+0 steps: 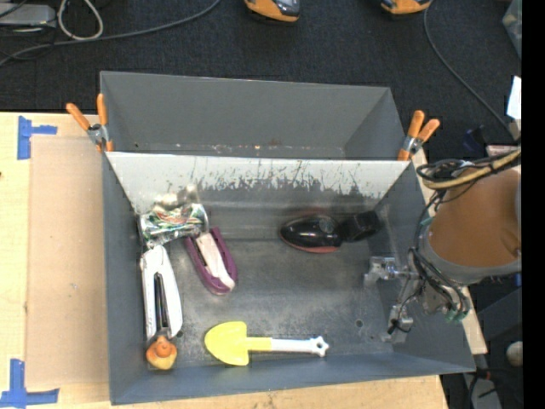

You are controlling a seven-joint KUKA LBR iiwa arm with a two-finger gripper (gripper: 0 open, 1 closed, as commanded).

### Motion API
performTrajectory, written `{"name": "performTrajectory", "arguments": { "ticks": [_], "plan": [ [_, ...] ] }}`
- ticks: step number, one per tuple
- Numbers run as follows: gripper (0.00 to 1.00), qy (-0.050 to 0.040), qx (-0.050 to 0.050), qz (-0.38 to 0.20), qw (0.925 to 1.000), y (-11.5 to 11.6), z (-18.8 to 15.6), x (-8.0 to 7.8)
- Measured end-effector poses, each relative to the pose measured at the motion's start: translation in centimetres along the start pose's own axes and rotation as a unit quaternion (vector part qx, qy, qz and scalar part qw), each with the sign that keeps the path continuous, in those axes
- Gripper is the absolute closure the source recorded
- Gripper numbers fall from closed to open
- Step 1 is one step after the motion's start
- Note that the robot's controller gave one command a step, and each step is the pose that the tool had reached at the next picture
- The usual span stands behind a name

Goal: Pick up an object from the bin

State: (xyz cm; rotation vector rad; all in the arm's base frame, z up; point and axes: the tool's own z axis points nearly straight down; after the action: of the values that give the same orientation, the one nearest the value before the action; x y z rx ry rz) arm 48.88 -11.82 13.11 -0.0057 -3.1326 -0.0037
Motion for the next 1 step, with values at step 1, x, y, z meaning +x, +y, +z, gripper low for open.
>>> {"name": "performTrajectory", "arguments": {
  "ticks": [1],
  "plan": [
    [0.0,-0.0034,0.001,-0.003,1.0,0.07,-0.42,-0.16]
  ]
}}
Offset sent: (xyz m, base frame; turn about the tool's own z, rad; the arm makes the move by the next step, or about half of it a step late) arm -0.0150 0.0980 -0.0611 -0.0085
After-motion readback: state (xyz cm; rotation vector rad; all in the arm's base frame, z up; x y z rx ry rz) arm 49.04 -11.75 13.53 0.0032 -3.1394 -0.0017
